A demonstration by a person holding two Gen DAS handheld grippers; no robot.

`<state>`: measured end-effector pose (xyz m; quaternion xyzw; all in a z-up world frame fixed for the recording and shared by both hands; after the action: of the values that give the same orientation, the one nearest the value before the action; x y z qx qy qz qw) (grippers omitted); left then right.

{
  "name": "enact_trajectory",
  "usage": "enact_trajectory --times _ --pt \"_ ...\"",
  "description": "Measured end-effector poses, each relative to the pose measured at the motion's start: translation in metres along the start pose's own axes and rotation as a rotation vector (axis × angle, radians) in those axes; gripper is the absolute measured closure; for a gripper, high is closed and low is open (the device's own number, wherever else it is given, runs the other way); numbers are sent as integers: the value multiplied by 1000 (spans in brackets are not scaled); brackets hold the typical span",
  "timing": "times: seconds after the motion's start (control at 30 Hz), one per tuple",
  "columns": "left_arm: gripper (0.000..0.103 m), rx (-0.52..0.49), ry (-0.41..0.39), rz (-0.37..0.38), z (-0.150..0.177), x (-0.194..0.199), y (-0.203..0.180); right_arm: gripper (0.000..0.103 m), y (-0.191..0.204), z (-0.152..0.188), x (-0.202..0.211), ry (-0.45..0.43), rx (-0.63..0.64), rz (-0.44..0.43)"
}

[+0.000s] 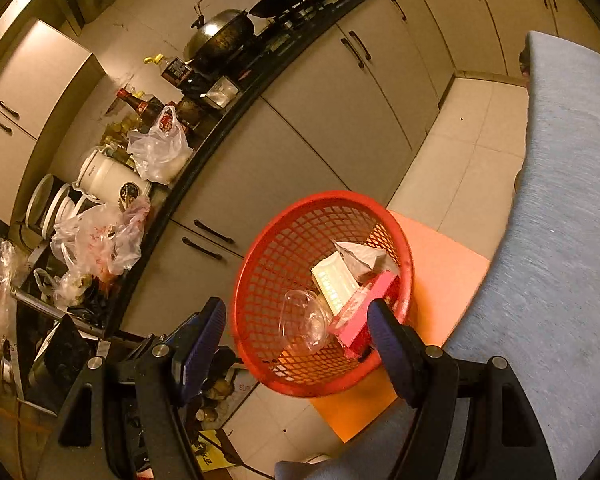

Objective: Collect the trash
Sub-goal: 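Withdraw both open tools from the basket back toward the table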

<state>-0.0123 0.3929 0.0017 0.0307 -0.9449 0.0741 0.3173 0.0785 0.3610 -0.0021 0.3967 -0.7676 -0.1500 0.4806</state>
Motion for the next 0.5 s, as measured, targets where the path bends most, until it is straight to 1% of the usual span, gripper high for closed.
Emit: enact_trajectory --times 0.3,0.5 --pt "44 -32 -1 4 3 9 -26 25 -15 13 32 -22 -23 -5" --pt "44 -79 -2 6 4 13 -53 25 -29 24 57 -46 -43 0"
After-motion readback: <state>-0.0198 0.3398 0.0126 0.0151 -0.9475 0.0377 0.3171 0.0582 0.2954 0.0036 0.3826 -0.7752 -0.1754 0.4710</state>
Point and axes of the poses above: each gripper's, at about its wrist camera, not at the fingertips, and x roughly against the way its jaws point, y to its left, z to its underside, the point moved 10 cm from there along -x, roughly the way its jaws point, and after that the axes turned 4 degrees about -y, right-handed, at the moved point
